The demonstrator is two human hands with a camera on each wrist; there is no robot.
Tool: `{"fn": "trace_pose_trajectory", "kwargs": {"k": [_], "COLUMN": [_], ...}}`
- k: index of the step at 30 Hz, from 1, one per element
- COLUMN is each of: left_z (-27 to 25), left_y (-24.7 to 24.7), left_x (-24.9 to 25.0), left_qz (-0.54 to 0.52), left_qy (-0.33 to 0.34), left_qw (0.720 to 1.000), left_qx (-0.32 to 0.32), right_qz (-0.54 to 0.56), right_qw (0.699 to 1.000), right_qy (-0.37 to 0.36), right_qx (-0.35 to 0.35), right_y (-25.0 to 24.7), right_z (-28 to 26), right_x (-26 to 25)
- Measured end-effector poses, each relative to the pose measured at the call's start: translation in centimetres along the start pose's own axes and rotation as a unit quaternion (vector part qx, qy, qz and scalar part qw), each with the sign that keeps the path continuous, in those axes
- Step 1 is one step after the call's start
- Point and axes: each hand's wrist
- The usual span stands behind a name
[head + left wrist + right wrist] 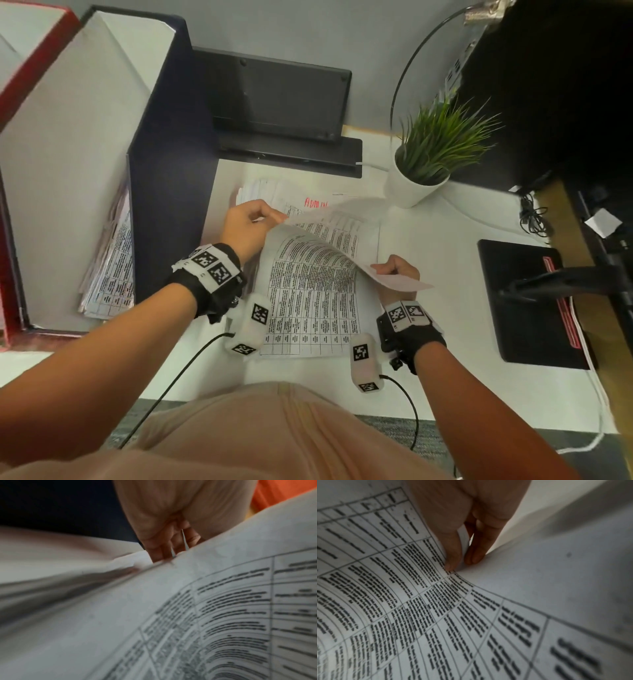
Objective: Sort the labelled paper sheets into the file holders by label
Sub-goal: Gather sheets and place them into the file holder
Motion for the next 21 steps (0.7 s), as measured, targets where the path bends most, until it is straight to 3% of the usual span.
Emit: {"fn": "trace_pose_trajectory", "kwargs": {"k": [4, 8, 11, 15, 18, 21], "left_z": [0.2, 0.3, 0.3, 0.3, -0.5, -1.4], "left_y": [0.1, 0.0, 0.0, 0.0, 0.0, 0.1], "left_x": [0.0, 0.0, 0.0, -0.1, 0.3, 1.2], "left_qz": [-0.052, -0.063, -0.091, -0.124, -0.115, 0.021], "left_qy": [-0.033, -0.053, -0.093, -0.155, -0.117, 0.021], "left_qw": [0.998, 0.996, 0.990, 0.977, 0.981, 0.997], "left_qx": [-0.019, -0.039, -0.051, -0.084, -0.099, -0.072], "right_qz": [-0.151, -0.050, -0.166, -0.191, -0.208, -0.135], "right_qw": [0.978, 0.993, 0.976, 0.972, 0.969, 0.980], "right_qy": [-0.138, -0.108, -0.142, -0.129, -0.129, -0.147], "right_qx": [0.034, -0.013, -0.005, 0.045, 0.040, 0.026], "right_y": [0.1, 0.1, 0.2, 0.6, 1.3, 1.8], "right_z": [-0.7, -1.0, -0.9, -0.9, -1.1, -1.7], "right_x": [0.0, -0.5, -0.6, -1.1, -2.3, -3.6]}}
Point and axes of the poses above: each hand's wrist, its own z-axis towards the middle knuckle, its own y-axis out of the palm, x = y × z, and after that the axes turned 11 degrees about x, right-handed
